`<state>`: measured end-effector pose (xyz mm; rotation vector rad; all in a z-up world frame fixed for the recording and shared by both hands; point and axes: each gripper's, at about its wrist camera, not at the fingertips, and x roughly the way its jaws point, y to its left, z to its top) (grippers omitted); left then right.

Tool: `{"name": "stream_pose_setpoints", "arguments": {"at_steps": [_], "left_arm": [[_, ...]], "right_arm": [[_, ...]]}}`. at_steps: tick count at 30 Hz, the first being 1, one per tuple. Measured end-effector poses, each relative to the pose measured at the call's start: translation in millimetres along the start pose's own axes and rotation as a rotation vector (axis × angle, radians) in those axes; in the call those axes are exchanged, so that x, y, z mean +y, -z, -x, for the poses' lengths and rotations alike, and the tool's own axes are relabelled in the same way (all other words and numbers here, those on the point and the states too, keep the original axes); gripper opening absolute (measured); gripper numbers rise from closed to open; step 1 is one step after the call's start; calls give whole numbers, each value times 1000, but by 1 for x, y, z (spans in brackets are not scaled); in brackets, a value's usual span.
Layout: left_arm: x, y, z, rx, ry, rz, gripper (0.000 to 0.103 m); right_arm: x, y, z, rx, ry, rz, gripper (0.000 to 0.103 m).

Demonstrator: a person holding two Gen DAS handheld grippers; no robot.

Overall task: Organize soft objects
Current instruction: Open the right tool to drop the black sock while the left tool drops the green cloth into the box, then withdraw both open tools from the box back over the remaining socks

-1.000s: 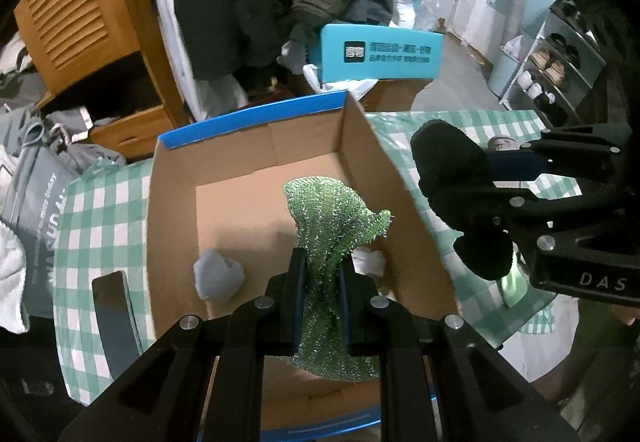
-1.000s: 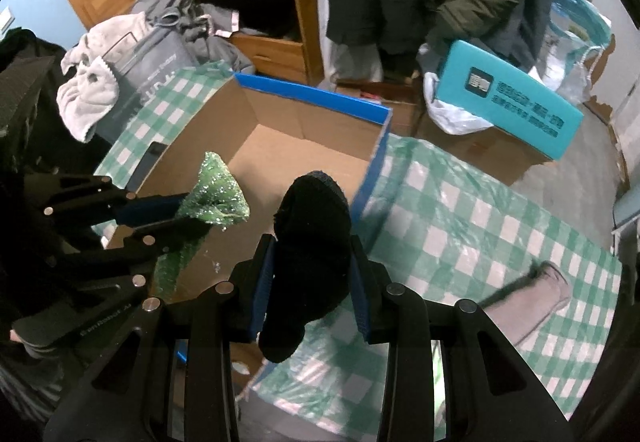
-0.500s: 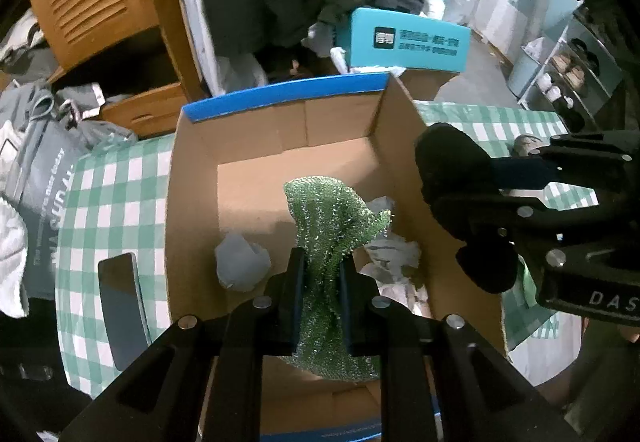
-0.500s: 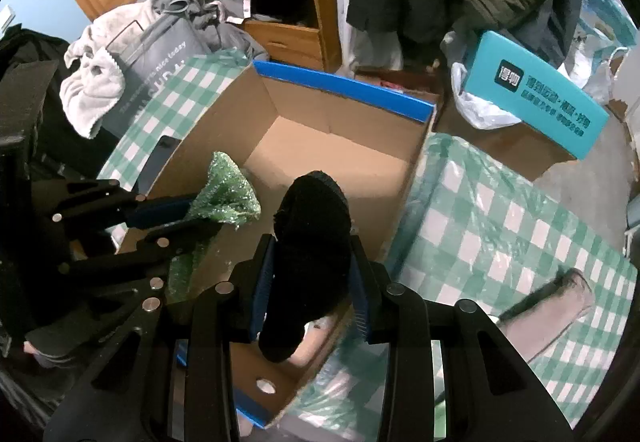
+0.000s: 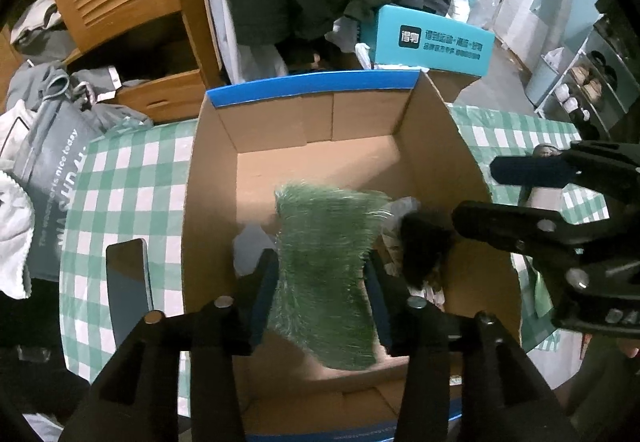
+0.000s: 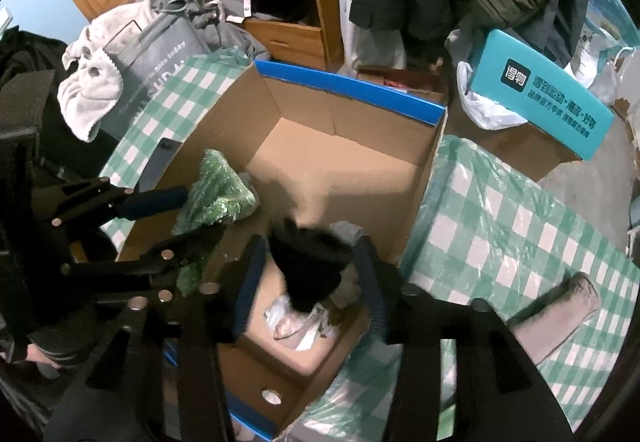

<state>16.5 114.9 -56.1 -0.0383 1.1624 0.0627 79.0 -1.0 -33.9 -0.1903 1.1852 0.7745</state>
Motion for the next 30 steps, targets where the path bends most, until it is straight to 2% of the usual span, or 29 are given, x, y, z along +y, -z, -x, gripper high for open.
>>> {"name": "stream_pose_setpoints", "arguments": {"at_steps": [2, 5, 7, 9, 11, 18, 30], "left_arm": [[-2, 0, 1, -1, -2, -5, 53], [-5, -1, 2, -4, -1, -14, 53], [-8, -1, 4, -7, -6, -21, 63], [-11, -1, 5, -16, -14, -30, 67], [-13, -2, 5, -16, -12, -36, 67], [-25, -3, 9, -16, 27, -41, 67], [-75, -5, 9, 7, 104, -116, 67]], "right_arm": [[-2, 1, 3, -10, 1, -6, 60], [-7, 3, 7, -18, 7, -16, 62], [-9, 4, 12, -22, 10, -20, 62], [-11, 7, 16, -29, 15, -21, 63], [-14, 9, 21, -36, 23, -24, 68], [-24, 19, 35, -53, 44, -27, 69], [-67, 49, 53, -54, 83, -105, 72]]}}
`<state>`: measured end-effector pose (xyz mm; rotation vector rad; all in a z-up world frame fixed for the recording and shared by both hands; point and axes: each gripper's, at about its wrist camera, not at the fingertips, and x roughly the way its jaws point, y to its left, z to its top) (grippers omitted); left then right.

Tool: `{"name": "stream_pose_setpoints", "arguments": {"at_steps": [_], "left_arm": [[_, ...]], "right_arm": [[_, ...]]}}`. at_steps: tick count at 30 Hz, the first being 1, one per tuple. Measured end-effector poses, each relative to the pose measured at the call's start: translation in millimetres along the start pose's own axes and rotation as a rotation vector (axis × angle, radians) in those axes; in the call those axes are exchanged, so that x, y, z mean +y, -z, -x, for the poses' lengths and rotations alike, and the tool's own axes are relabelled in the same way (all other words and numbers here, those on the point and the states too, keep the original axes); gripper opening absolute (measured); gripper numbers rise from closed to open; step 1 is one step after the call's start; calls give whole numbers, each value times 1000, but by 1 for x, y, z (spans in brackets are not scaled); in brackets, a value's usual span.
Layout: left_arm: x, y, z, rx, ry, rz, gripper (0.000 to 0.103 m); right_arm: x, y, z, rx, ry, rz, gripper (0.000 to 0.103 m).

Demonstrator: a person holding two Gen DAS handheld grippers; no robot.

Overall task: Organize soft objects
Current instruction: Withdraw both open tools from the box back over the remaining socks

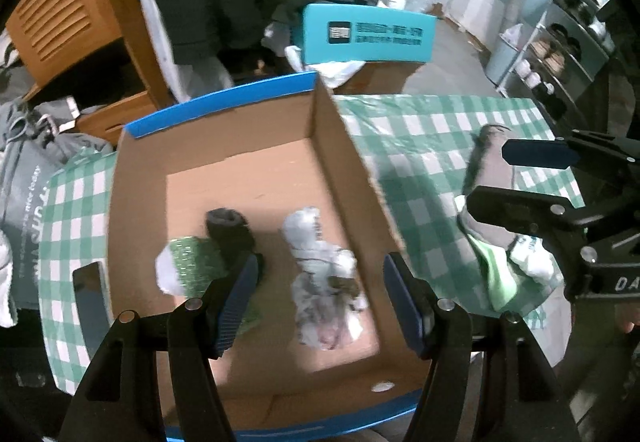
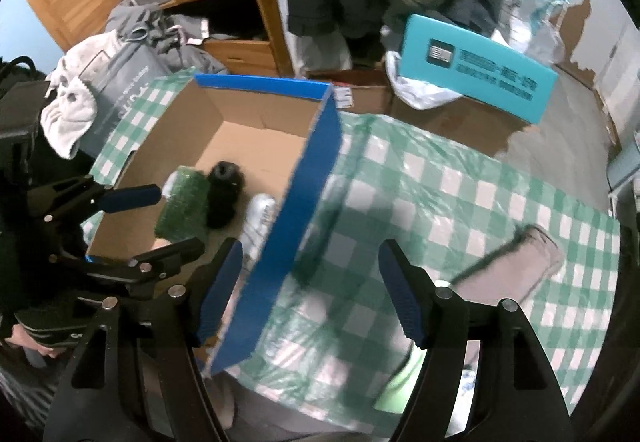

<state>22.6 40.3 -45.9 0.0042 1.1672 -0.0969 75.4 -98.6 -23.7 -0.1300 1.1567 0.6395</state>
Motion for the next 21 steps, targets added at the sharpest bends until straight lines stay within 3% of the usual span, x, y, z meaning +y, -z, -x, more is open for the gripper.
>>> {"name": "stream_pose_setpoints", "arguments": {"at_steps": [8, 21], "left_arm": [[-30, -3, -8, 28, 45, -24, 67], [-87, -7, -25, 63, 53, -111, 67]], "right_arm": [[-33, 22, 14, 0, 38, -36, 72], [-91, 58, 27, -1, 73, -129, 72]]}}
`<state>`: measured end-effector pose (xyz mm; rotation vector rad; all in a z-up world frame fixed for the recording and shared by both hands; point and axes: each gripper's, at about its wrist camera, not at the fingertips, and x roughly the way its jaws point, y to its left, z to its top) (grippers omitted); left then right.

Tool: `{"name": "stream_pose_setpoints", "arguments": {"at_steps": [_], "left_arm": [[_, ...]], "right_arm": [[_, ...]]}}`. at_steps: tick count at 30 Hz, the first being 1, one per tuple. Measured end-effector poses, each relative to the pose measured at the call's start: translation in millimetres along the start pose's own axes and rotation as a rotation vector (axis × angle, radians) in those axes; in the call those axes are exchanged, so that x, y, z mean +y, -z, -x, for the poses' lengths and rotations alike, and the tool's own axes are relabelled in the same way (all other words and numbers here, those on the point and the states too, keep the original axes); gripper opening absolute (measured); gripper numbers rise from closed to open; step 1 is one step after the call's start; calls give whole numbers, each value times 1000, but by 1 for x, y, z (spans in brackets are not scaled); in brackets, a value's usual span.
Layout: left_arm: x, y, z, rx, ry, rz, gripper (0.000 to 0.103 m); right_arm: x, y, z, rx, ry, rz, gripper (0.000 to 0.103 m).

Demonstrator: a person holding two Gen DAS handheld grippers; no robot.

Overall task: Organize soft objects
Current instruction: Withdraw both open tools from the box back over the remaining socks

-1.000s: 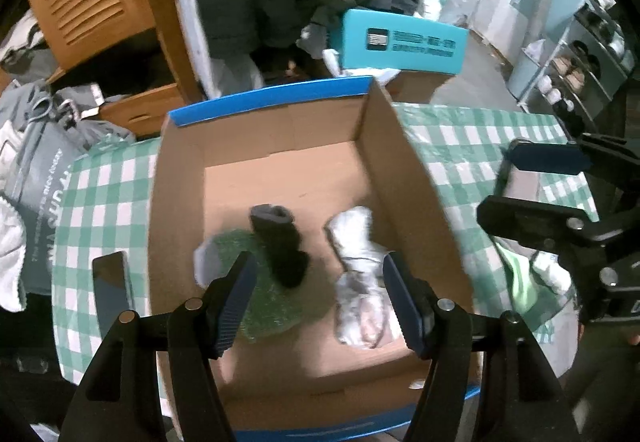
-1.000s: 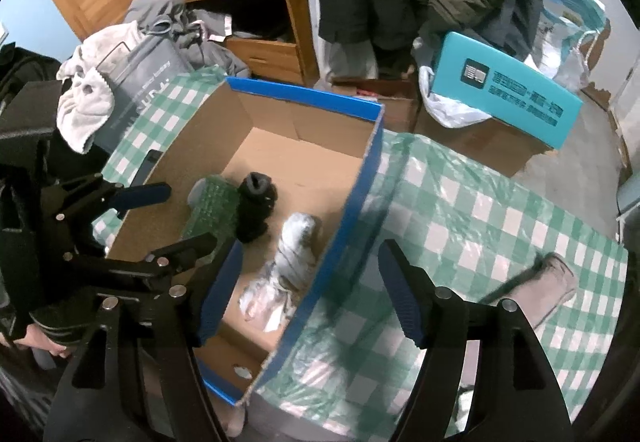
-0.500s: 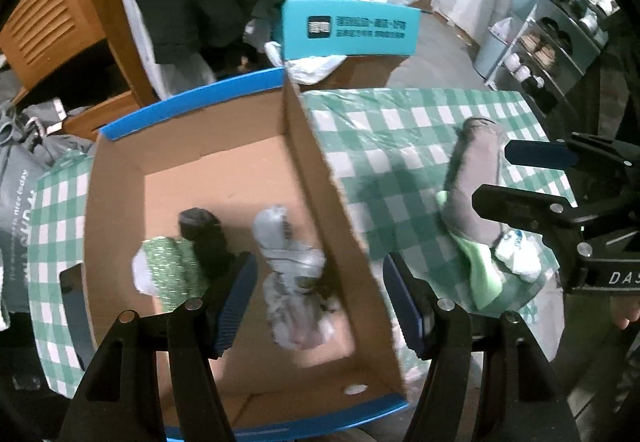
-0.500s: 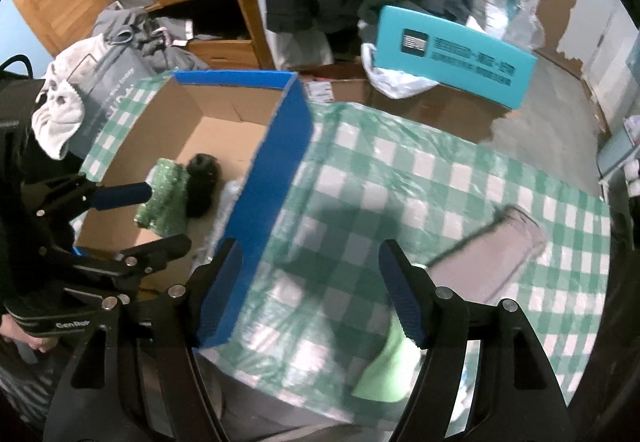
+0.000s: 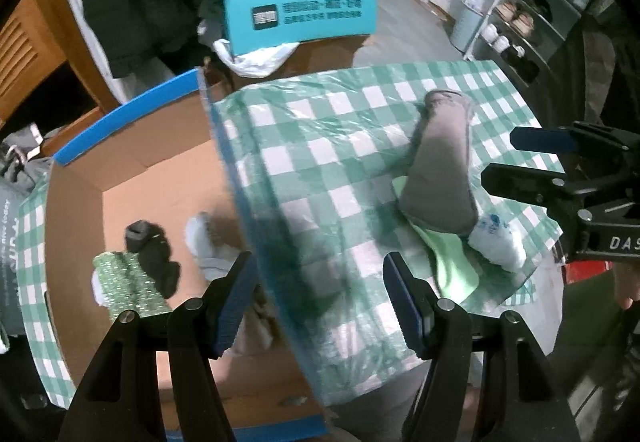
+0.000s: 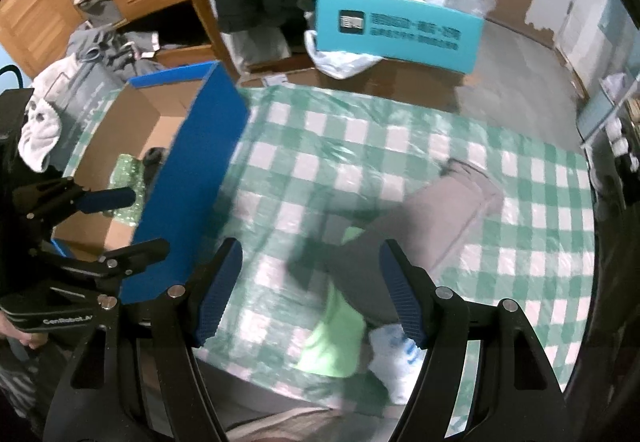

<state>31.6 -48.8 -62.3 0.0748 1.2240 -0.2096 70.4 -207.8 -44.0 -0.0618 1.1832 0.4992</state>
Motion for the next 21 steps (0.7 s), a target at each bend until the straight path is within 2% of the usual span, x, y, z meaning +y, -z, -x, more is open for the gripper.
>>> {"name": "stream_pose_setpoints", "arguments": {"at_steps": [11, 21], "left_arm": [[-46, -2, -26, 59, 30, -59, 67], [-69, 1, -48, 91, 38, -88, 67]], "right_arm": [[-50, 34, -1, 32, 18, -78, 72], [-74, 60, -11, 68, 37, -102, 72]]}}
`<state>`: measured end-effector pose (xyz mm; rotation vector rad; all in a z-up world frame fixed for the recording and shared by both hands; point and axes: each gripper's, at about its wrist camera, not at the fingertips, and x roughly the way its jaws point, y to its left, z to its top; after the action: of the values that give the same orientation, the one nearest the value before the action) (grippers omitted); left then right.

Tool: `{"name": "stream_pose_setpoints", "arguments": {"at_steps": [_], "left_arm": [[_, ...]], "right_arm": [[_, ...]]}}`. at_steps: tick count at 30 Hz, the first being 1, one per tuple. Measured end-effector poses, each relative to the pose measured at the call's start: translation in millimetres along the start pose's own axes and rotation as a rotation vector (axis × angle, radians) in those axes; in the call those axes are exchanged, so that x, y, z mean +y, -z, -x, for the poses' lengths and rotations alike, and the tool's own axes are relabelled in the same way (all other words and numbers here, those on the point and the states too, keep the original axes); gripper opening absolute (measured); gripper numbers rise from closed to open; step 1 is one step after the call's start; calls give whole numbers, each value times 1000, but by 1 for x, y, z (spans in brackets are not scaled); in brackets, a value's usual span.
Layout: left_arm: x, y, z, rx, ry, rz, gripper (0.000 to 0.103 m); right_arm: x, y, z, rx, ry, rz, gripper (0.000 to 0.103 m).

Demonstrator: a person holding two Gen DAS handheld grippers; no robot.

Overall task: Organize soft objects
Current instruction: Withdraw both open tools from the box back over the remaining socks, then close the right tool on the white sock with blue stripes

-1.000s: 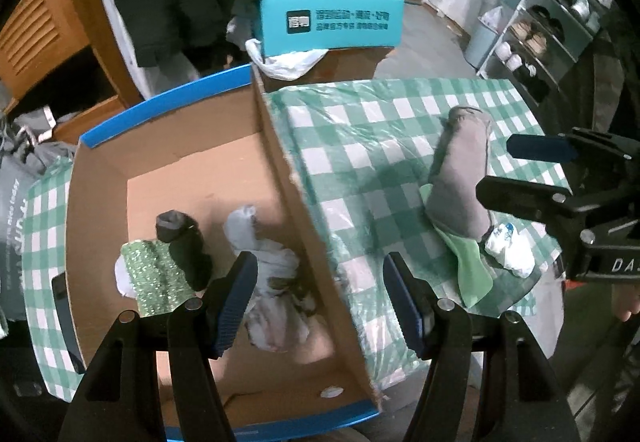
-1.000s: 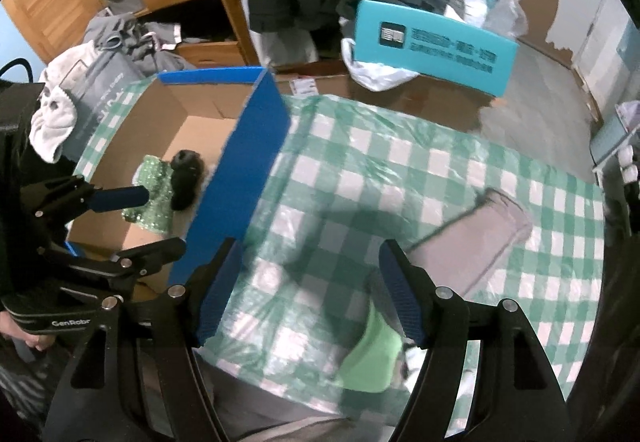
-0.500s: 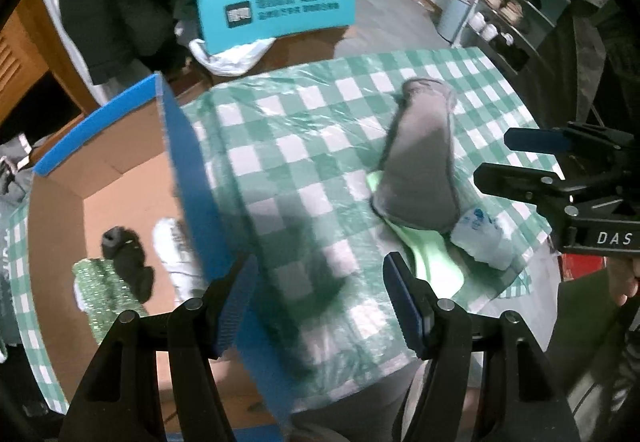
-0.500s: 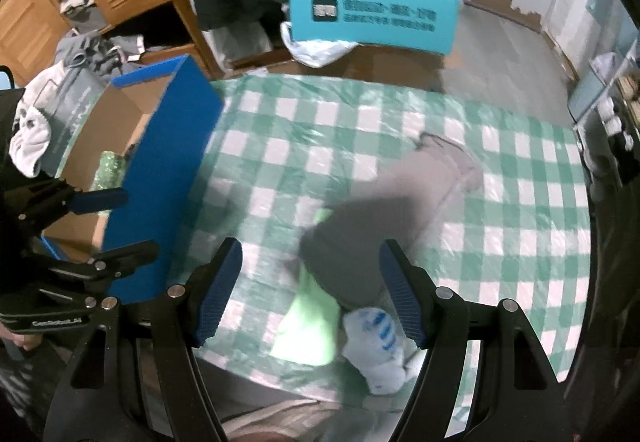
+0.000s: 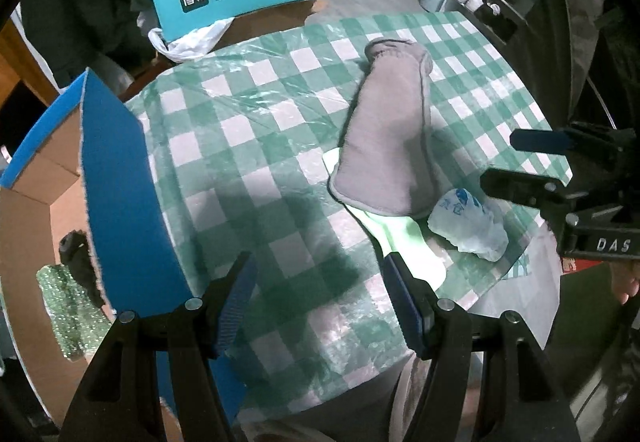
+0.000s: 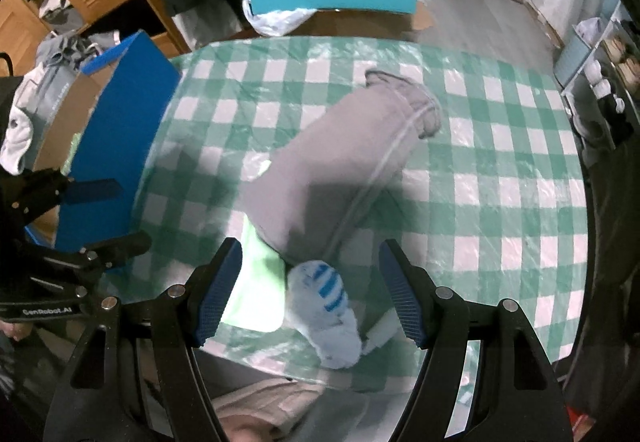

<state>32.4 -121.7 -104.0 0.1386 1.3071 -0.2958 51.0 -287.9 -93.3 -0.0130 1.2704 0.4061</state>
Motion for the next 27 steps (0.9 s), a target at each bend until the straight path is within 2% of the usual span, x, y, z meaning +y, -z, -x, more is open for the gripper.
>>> {"name": "stream_pose_setpoints", "arguments": {"at_steps": [5, 15, 23, 24, 26, 27], "left_arm": [[-6, 2, -15, 27, 12, -3, 67], [-19, 10, -39, 77, 15, -32, 67], [-20, 10, -48, 91, 12, -33, 67], [-19, 10, -49, 93, 13, -30, 67], [-18, 8, -51, 95, 13, -23, 67], [-17, 8, -52, 97, 13, -22, 67]], "right_arm": [[1, 10, -16, 44, 14, 39, 75], [2, 28, -58, 157, 41, 72, 75], [0, 31, -74, 188, 64, 96, 74], [0, 31, -75, 192, 61, 95, 73], [-1, 32, -78, 201, 52, 91, 57], [-2, 32, -80, 211, 45, 89, 53]]}}
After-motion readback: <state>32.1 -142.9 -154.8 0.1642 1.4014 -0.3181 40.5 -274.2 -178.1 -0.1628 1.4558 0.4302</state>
